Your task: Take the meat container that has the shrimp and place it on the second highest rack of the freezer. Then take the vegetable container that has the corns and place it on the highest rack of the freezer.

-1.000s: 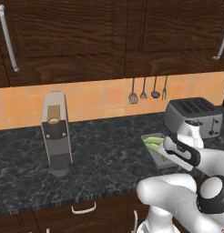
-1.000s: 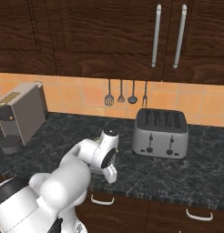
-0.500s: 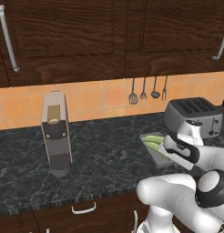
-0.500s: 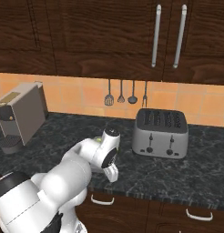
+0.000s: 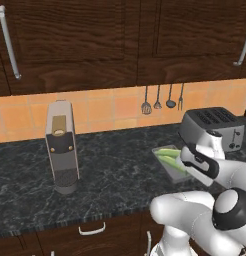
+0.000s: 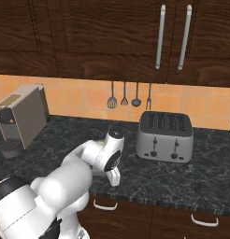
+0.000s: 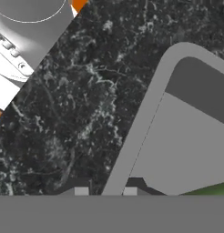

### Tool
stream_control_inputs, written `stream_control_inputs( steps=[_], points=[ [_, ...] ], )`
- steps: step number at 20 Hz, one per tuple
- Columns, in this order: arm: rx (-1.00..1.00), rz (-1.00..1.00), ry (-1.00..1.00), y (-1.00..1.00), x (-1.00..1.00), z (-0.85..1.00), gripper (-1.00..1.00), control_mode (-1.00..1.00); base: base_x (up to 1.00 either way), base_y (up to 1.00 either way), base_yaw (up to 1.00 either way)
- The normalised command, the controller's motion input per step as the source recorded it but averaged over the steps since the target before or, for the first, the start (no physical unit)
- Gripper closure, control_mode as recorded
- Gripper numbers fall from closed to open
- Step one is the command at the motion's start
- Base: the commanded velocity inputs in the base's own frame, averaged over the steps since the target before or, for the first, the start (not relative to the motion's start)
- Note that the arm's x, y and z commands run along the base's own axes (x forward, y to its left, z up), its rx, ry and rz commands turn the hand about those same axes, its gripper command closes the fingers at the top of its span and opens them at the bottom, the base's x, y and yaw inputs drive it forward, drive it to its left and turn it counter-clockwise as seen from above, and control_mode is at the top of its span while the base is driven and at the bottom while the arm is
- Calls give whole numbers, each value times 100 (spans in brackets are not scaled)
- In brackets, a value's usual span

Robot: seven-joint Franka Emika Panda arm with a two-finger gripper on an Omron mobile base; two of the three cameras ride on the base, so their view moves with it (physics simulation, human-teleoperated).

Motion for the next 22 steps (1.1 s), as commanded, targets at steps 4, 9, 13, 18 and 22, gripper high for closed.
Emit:
stream_control_inputs(
  steps=[4,9,13,18,22],
  points=[
    [1,-15,2,0,0,33,100,-100,0,0,0],
    [1,-13,-5,0,0,44,100,-100,0,0,0],
    [0,-12,-4,0,-6,48,100,-100,0,0,0],
    [0,-8,-8,3,-49,48,100,-100,0,0,0],
    [0,-6,-17,28,-77,60,100,-100,0,0,0]
  ],
)
